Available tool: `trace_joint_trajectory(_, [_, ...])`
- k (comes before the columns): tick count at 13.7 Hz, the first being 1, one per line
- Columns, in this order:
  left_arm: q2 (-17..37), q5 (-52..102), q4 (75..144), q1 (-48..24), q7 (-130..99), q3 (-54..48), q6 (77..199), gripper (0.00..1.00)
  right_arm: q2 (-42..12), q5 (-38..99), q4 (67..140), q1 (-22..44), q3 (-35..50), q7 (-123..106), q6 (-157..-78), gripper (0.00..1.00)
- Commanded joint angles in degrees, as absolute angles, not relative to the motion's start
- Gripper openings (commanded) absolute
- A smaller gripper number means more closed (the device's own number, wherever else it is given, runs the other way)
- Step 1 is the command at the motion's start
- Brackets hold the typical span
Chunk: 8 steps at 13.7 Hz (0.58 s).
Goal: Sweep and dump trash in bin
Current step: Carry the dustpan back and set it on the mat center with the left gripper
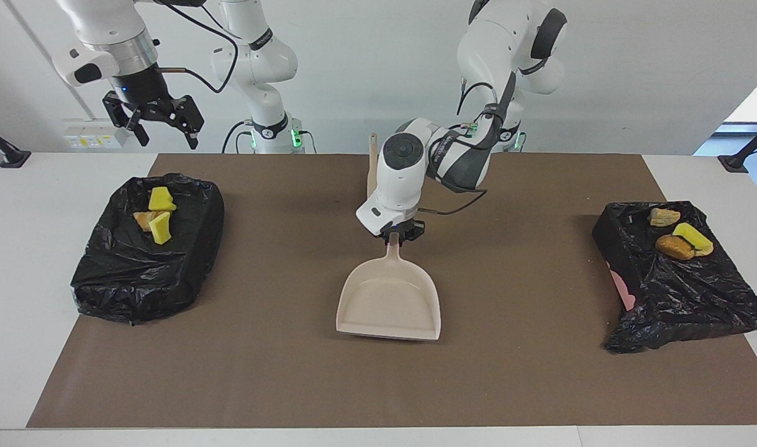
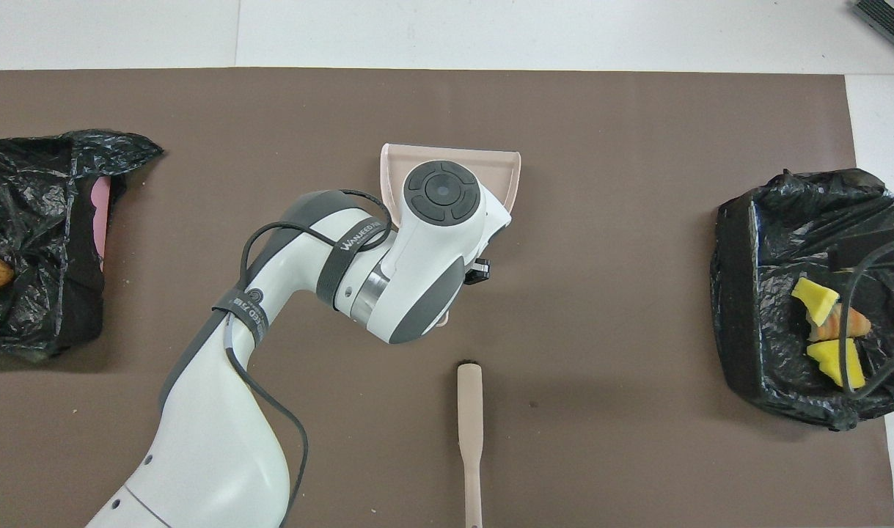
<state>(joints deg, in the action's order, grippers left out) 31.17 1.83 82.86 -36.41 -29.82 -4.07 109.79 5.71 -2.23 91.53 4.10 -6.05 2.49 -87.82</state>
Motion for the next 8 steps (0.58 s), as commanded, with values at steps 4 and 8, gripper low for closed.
trace_joint_trajectory(4, [34.5,2.6,77.6,-38.3,-33.5,-3.1,109.0,0.0,6.3,-1.7,92.1,3.7,-6.1,1.2,-87.3,1.0])
trace_joint_trajectory(8, [34.5,3.8,79.0,-39.5,-35.9,-3.2,109.9,0.0,6.2,-1.5,91.8,4.2,-5.5,1.4,-87.3,1.0])
